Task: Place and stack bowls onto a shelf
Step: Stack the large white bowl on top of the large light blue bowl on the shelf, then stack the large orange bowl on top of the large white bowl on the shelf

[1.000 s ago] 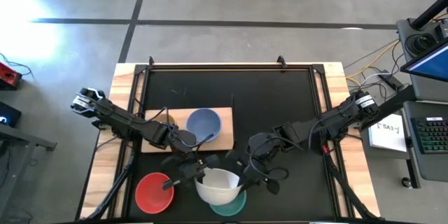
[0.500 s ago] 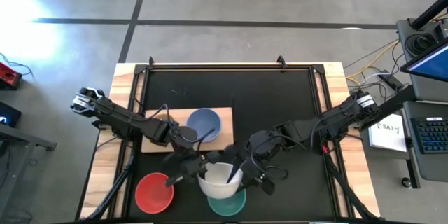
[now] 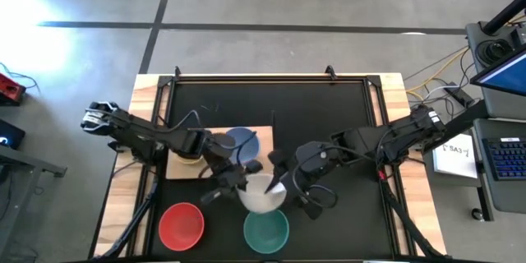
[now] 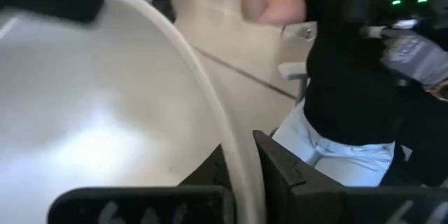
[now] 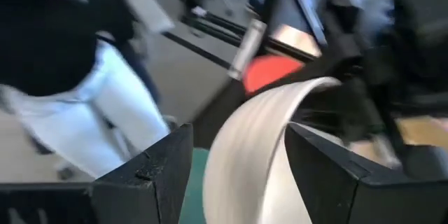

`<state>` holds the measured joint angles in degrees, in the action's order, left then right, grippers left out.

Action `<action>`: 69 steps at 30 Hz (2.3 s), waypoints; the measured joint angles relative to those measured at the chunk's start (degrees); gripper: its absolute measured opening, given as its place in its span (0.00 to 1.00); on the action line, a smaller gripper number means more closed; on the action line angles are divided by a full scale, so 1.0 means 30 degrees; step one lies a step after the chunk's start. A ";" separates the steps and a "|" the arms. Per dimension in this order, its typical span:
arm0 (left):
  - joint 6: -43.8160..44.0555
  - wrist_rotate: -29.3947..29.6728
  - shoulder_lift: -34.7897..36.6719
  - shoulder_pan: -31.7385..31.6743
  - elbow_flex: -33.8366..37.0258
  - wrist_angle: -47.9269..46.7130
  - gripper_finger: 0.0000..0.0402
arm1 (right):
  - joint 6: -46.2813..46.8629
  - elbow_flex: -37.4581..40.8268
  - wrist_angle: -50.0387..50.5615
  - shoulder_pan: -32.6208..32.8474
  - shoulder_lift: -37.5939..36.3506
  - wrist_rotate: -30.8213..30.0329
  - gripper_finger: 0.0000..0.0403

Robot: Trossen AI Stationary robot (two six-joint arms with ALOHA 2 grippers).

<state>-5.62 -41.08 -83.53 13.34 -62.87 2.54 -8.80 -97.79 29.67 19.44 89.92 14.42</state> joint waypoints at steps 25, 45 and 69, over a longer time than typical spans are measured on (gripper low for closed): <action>-0.0691 1.2563 0.3298 -0.2702 0.0517 -1.2212 0.03 | 0.7318 -0.2241 0.5973 0.0007 0.0070 -0.3339 0.53; 0.0082 1.4739 0.0884 -0.2174 0.0525 -1.2734 0.03 | 0.9398 -0.2023 0.7031 0.0007 0.0070 -0.3339 0.53; 0.2080 1.4202 0.0988 -0.0829 -0.2114 -1.7290 0.40 | 0.9429 -0.1971 0.7023 0.0007 0.0070 -0.3354 0.53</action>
<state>0.62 1.53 -80.57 10.85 -69.21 -49.33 19.49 -103.70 50.74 19.46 90.13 4.36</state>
